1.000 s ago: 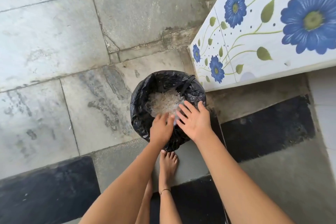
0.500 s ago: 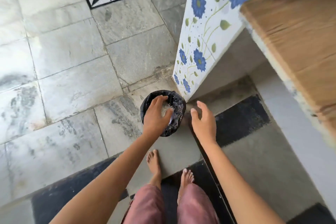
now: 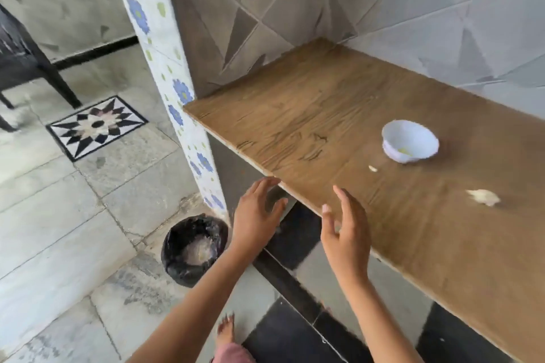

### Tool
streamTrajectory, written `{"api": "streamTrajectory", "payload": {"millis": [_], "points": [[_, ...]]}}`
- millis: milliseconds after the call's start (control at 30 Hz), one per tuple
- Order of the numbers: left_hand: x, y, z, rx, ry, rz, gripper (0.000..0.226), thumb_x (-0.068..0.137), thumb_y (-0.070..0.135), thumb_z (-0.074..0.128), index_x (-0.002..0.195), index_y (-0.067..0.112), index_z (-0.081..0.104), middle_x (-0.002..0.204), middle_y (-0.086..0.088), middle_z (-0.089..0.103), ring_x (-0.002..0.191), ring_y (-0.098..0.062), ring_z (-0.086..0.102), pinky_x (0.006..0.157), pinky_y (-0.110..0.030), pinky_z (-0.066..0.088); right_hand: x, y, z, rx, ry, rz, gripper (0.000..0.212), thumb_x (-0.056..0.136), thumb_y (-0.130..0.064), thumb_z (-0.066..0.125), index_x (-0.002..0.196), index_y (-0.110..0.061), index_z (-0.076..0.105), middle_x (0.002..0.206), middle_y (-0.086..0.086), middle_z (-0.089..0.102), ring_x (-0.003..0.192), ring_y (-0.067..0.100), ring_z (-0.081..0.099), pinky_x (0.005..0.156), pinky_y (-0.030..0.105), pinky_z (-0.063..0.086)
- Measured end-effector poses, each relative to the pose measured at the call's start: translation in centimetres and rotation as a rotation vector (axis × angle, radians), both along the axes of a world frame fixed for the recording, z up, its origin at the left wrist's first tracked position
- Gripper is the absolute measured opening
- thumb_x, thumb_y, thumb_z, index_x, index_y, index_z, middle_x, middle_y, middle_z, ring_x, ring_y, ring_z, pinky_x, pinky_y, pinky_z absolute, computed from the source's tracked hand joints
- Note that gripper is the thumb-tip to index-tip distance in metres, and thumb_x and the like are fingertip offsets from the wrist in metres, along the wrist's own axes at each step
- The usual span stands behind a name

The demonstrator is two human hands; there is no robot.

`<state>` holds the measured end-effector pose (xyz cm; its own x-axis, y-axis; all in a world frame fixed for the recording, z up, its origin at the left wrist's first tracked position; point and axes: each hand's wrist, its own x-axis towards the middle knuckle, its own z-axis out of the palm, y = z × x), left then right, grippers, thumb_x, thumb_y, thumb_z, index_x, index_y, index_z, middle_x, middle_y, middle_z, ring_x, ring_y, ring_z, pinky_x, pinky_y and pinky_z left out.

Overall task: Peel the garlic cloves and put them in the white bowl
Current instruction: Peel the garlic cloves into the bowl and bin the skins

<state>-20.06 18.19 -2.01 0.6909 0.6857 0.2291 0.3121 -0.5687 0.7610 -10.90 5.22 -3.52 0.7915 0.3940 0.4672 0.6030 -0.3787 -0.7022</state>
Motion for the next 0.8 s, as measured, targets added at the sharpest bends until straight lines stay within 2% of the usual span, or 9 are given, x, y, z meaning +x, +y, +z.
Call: {"api": "streamTrajectory", "payload": {"millis": [100, 200, 300, 367, 433, 600, 700, 800], "points": [[4.9, -3.7, 1.3, 0.055, 0.020, -0.147, 0.034, 0.087, 0.021, 0.063, 0.121, 0.019, 0.059, 0.127, 0.007, 0.058, 0.109, -0.015, 0.058, 0.085, -0.020, 0.038, 4.0, -6.1, 1.3, -0.036, -0.050, -0.181, 0.045, 0.088, -0.030, 0.046, 0.121, -0.002, 0.060, 0.116, 0.014, 0.065, 0.105, 0.031, 0.061, 0.088, 0.038, 0.049], [9.9, -5.2, 2.2, 0.109, 0.081, -0.270, 0.035, 0.087, 0.020, 0.062, 0.122, 0.020, 0.059, 0.128, 0.004, 0.059, 0.113, -0.017, 0.056, 0.088, -0.022, 0.039, 7.1, -10.0, 1.6, -0.139, -0.069, -0.306, 0.041, 0.085, -0.023, 0.053, 0.117, 0.002, 0.061, 0.111, 0.019, 0.066, 0.100, 0.035, 0.063, 0.084, 0.042, 0.051], [15.2, -5.3, 2.6, 0.174, 0.157, -0.361, 0.033, 0.085, 0.013, 0.060, 0.118, 0.018, 0.063, 0.124, 0.001, 0.062, 0.105, -0.019, 0.060, 0.080, -0.019, 0.038, 9.8, -12.0, 1.1, -0.322, -0.031, -0.400, 0.049, 0.087, -0.032, 0.043, 0.115, 0.003, 0.062, 0.110, 0.022, 0.065, 0.101, 0.038, 0.062, 0.083, 0.046, 0.051], [18.2, -4.6, 2.3, 0.205, 0.231, -0.407, 0.035, 0.084, 0.009, 0.058, 0.118, 0.017, 0.064, 0.124, -0.001, 0.062, 0.105, -0.020, 0.060, 0.084, -0.022, 0.041, 11.1, -12.6, 0.3, -0.454, 0.035, -0.442, 0.055, 0.085, -0.036, 0.037, 0.114, 0.003, 0.062, 0.111, 0.024, 0.065, 0.103, 0.040, 0.061, 0.085, 0.049, 0.051], [20.5, -3.7, 1.9, 0.231, 0.316, -0.466, 0.034, 0.085, 0.006, 0.055, 0.115, 0.016, 0.066, 0.121, -0.003, 0.062, 0.108, -0.022, 0.060, 0.088, -0.030, 0.046, 11.8, -12.8, -0.6, -0.555, 0.094, -0.470, 0.061, 0.084, -0.039, 0.032, 0.115, 0.003, 0.063, 0.116, 0.026, 0.062, 0.108, 0.043, 0.059, 0.090, 0.054, 0.047], [22.9, -2.0, 1.4, 0.406, 0.471, -0.646, 0.025, 0.088, 0.005, 0.050, 0.099, 0.013, 0.070, 0.104, -0.008, 0.065, 0.094, -0.027, 0.063, 0.079, -0.034, 0.050, 12.2, -12.7, -1.7, -0.633, 0.120, -0.534, 0.072, 0.085, -0.048, 0.021, 0.128, -0.001, 0.056, 0.134, 0.022, 0.052, 0.127, 0.039, 0.046, 0.107, 0.051, 0.030], [23.2, -1.0, 2.7, 0.330, 0.405, -0.622, 0.018, 0.082, 0.011, 0.056, 0.088, 0.021, 0.070, 0.089, 0.004, 0.067, 0.086, -0.018, 0.063, 0.073, -0.031, 0.051, 12.1, -13.0, -1.6, -0.642, 0.121, -0.528, 0.078, 0.085, -0.054, 0.013, 0.136, -0.006, 0.048, 0.144, 0.017, 0.043, 0.136, 0.034, 0.036, 0.113, 0.042, 0.015], [25.2, -0.7, 5.9, 0.305, 0.193, -0.576, 0.010, 0.079, 0.019, 0.061, 0.084, 0.025, 0.067, 0.077, 0.011, 0.064, 0.076, -0.016, 0.062, 0.064, -0.028, 0.049, 12.0, -13.1, -1.6, -0.656, 0.140, -0.511, 0.084, 0.085, -0.061, 0.005, 0.143, -0.011, 0.040, 0.151, 0.012, 0.034, 0.141, 0.029, 0.027, 0.113, 0.038, 0.007]]}}
